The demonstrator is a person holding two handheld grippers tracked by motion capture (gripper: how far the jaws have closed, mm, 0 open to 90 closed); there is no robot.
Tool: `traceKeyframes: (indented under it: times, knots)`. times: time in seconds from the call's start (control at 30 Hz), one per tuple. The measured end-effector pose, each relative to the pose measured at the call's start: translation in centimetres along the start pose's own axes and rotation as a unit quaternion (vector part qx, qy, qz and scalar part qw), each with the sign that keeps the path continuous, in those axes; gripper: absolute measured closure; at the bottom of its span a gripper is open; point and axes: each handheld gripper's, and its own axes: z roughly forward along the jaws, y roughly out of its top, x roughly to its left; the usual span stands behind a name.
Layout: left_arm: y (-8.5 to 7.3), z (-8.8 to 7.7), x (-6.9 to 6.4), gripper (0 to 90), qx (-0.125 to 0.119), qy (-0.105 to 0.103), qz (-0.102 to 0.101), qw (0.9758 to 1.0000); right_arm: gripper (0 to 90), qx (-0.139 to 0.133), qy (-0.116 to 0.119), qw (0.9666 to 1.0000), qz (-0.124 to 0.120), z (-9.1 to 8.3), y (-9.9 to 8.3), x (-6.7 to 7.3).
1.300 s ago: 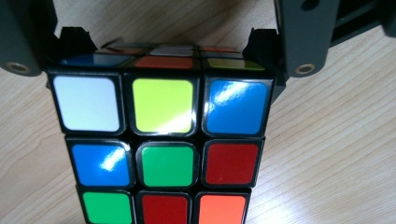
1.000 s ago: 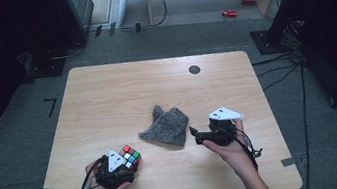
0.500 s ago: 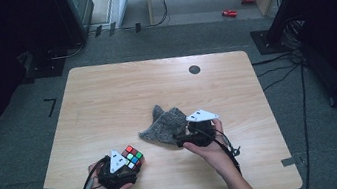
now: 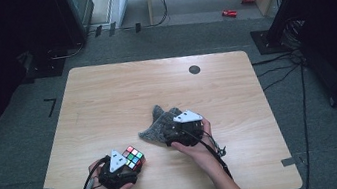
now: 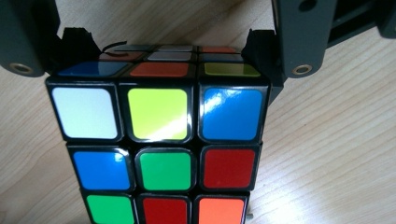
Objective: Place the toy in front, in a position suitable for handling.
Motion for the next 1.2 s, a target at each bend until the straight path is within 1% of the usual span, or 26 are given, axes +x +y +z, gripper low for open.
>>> traceKeyframes:
  times: [0.07,0.23,0.27,0.3,0.33,0.37,0.4,0.43,0.47,0.5,0.53,0.6,0.67,0.73,0.77,0.83,0.9,0.97,1.03,1.1,1.2]
  knots:
    - [-0.1,-0.1,0.0,33.4,0.000,-0.002,0.001,1.0000,18.2,0.003,0.000,1.0000,0.001,0.4,-0.1,0.2]
    - [-0.3,0.0,0.0,21.9,0.004,0.001,-0.002,1.0000,20.7,0.012,-0.003,0.9999,-0.001,1.1,-0.3,0.5]
    - [-0.3,0.0,0.0,21.4,0.004,0.001,-0.002,1.0000,20.9,0.014,-0.005,0.9999,-0.002,1.3,-0.3,0.5]
    - [-0.3,-0.1,0.0,22.1,0.004,0.002,-0.001,1.0000,21.7,0.023,-0.008,0.9997,-0.004,1.6,-0.5,0.6]
    - [-0.3,-0.1,0.0,22.1,0.002,0.003,0.000,1.0000,21.7,0.023,-0.008,0.9997,-0.004,1.6,-0.5,0.6]
    - [-0.3,-0.2,0.0,34.4,-0.003,0.003,-0.001,1.0000,24.4,0.028,-0.014,0.9994,-0.013,1.9,-0.8,0.8]
    - [-0.3,-0.2,0.0,34.4,-0.006,0.002,0.000,1.0000,24.4,0.028,-0.014,0.9994,-0.013,1.9,-0.8,0.8]
    - [-0.3,-0.2,0.0,34.6,-0.005,0.003,0.001,1.0000,31.0,0.029,-0.024,0.9992,-0.016,2.0,-1.0,1.0]
    - [-0.3,-0.2,0.0,34.7,-0.005,0.003,0.001,1.0000,36.3,0.026,-0.027,0.9992,-0.017,2.1,-1.1,1.0]
    - [-0.3,-0.2,0.0,34.7,-0.005,0.007,0.005,0.9999,36.3,0.026,-0.027,0.9992,-0.017,2.1,-1.1,1.0]
    - [-0.2,-0.3,-0.1,34.8,-0.003,0.014,0.011,0.9998,51.3,0.017,-0.036,0.9990,-0.019,1.9,-1.4,1.0]
    - [0.0,-0.3,-0.1,34.9,-0.005,0.012,0.010,0.9999,58.3,0.006,-0.035,0.9993,-0.012,1.8,-1.7,0.7]
    - [0.3,-0.6,-0.3,34.9,-0.010,0.006,0.012,0.9999,61.7,0.004,-0.034,0.9994,-0.005,1.5,-1.8,0.2]
    - [0.8,-0.8,-0.6,34.9,-0.015,0.005,0.024,0.9996,62.8,0.003,-0.024,0.9997,0.004,1.0,-1.9,-0.2]
    - [1.1,-1.0,-0.8,34.9,-0.018,0.001,0.026,0.9995,63.8,-0.001,-0.017,0.9998,0.006,0.7,-1.9,-0.4]
    - [1.7,-1.2,-1.1,35.0,-0.023,-0.011,0.029,0.9992,65.6,-0.017,0.001,0.9999,0.000,-0.3,-2.0,-0.6]
    - [2.3,-1.2,-1.4,35.0,-0.025,-0.012,0.034,0.9990,66.5,-0.030,0.012,0.9994,-0.011,-1.6,-2.0,-0.6]
    - [2.8,-1.1,-1.8,35.0,-0.027,-0.014,0.044,0.9986,67.1,-0.045,0.019,0.9987,-0.016,-2.9,-1.9,-0.5]
    - [3.4,-0.8,-2.1,35.0,-0.025,-0.010,0.054,0.9982,67.1,-0.058,0.025,0.9978,-0.016,-4.1,-1.8,-0.4]
    - [3.9,-0.5,-2.5,35.0,-0.025,-0.016,0.058,0.9979,67.1,-0.070,0.030,0.9970,-0.014,-5.2,-1.5,-0.3]
    - [4.6,-0.1,-3.1,35.0,-0.015,-0.019,0.072,0.9971,67.0,-0.084,0.042,0.9955,-0.011,-6.6,-1.2,-0.1]
